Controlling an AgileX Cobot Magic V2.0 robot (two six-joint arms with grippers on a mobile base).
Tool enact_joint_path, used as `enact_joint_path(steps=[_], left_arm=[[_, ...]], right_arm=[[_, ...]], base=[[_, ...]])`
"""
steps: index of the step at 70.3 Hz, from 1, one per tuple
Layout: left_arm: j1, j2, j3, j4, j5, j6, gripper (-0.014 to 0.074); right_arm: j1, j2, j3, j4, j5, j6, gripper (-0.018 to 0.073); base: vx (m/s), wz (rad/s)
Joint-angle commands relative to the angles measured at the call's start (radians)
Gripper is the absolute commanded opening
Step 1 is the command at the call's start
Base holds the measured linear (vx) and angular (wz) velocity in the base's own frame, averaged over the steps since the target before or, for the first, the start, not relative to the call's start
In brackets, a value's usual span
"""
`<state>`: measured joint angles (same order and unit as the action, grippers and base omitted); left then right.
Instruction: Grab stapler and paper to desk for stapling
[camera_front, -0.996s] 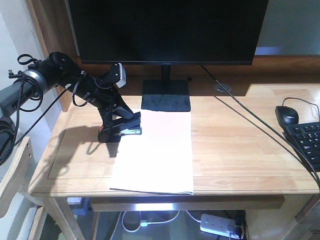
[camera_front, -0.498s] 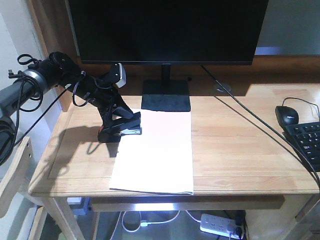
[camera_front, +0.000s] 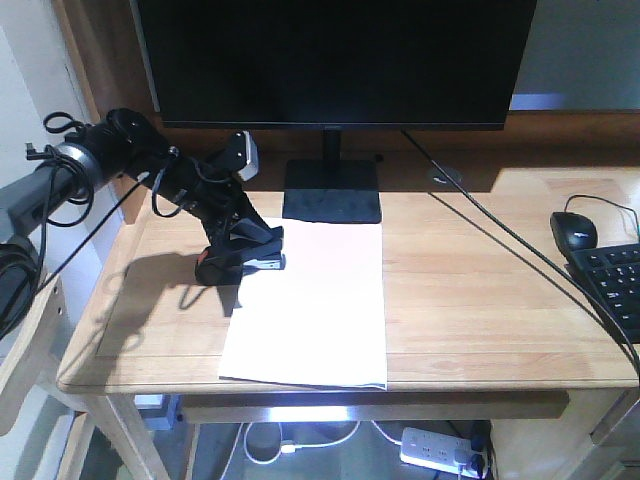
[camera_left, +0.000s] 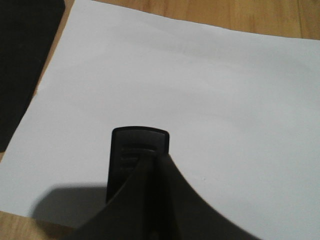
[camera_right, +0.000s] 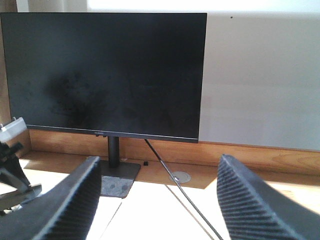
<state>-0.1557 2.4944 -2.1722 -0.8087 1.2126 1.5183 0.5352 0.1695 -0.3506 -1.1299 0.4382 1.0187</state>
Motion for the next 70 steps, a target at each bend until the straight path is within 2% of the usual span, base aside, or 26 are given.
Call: enact_joint_path(steps=[1, 70], left_arm=[[-0.014, -0.053, -0.025, -0.039, -0.002, -0.007, -0.0006], [-0.026, 0.038, -0.025, 0.013, -0.011, -0.01, -0.0006]], right_arm=[[-0.007, 0.01, -0.024, -0.035, -0.033, -0.007, 0.0465], [-0.007, 0.01, -0.024, -0.035, -0.034, -0.007, 0.0465]], base=[[0.0, 0.0], [0.0, 0.0]])
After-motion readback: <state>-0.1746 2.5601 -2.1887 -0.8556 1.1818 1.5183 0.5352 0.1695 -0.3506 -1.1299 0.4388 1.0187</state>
